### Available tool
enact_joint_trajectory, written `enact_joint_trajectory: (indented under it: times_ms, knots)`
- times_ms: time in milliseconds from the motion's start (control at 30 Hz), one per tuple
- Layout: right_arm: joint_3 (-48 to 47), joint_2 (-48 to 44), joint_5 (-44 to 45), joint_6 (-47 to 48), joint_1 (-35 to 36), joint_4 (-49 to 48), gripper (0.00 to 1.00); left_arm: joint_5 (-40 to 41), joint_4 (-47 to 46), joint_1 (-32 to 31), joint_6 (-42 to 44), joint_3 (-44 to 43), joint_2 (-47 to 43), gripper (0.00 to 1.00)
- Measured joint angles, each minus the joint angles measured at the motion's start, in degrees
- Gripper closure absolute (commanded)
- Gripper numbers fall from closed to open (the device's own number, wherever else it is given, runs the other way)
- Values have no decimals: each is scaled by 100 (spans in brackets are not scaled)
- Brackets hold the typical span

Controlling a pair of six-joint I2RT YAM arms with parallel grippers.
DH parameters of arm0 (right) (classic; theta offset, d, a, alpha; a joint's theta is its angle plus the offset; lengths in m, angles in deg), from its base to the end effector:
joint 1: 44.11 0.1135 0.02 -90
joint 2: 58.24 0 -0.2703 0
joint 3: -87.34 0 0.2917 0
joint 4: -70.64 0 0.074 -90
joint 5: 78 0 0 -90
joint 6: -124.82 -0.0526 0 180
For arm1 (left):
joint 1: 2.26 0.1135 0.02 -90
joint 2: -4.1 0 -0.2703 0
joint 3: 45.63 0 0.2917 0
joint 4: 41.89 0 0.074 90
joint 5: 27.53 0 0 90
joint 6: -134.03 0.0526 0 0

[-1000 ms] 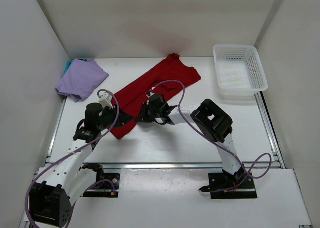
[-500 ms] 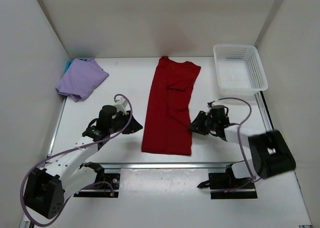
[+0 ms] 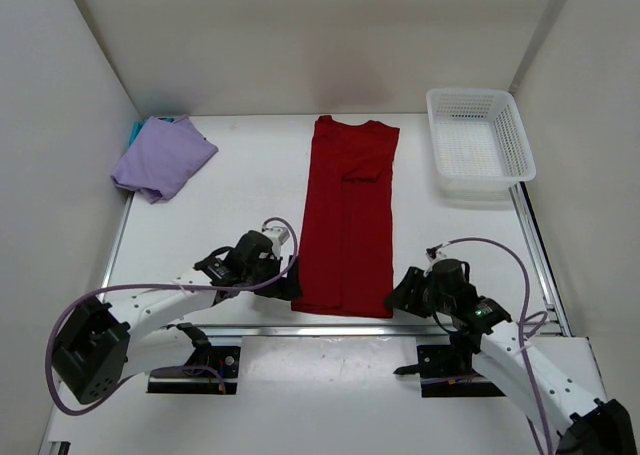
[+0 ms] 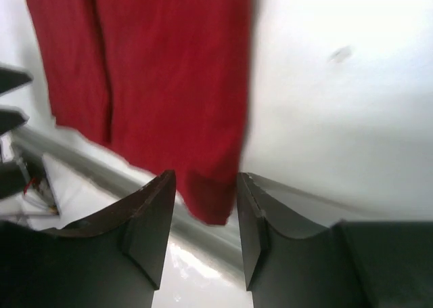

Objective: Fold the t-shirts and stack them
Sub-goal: Grab the bottom of the folded rectangular tshirt with both arms

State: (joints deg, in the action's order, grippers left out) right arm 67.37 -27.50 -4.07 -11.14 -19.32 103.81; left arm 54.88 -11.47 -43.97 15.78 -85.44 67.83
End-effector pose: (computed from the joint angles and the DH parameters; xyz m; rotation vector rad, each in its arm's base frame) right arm 0.1427 0.0819 0.1107 0.3108 2.4773 0.9002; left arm 0.1750 -0.1652 0.1351 0.3647 2.6104 -0.6291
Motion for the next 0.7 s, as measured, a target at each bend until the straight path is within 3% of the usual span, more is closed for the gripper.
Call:
enact_joint_trajectory:
  times_ms: [67, 133, 200, 300, 367, 467, 567, 633, 700]
  knots:
    - [-26, -22, 177, -236, 448, 240, 61, -15, -42, -2, -31, 63, -4, 1]
    - [-81, -87, 319, -374, 601, 435, 61, -63, -83, -59, -57, 107, 22, 7]
    - [-83, -138, 380, -485, 614, 533, 63, -168, -175, -118, -103, 129, 138, 26]
    - [-83, -107, 297, -507, 450, 542, 64, -378, -446, -160, -238, 205, 352, 43]
    - [-79, -55, 214, -485, 245, 505, 67, -442, -575, -197, -315, 254, 391, 46]
    - [-57, 44, 72, -372, -57, 463, 80, -603, -730, -264, -417, 313, 490, 56]
    - [-55, 188, -7, -330, -127, 417, 79, -686, -861, -317, -516, 326, 586, 62]
    - [-55, 212, -26, -337, 0, 374, 78, -739, -955, -363, -605, 341, 623, 73]
    - [-55, 216, -48, -341, 153, 352, 84, -798, -1069, -387, -695, 389, 623, 84]
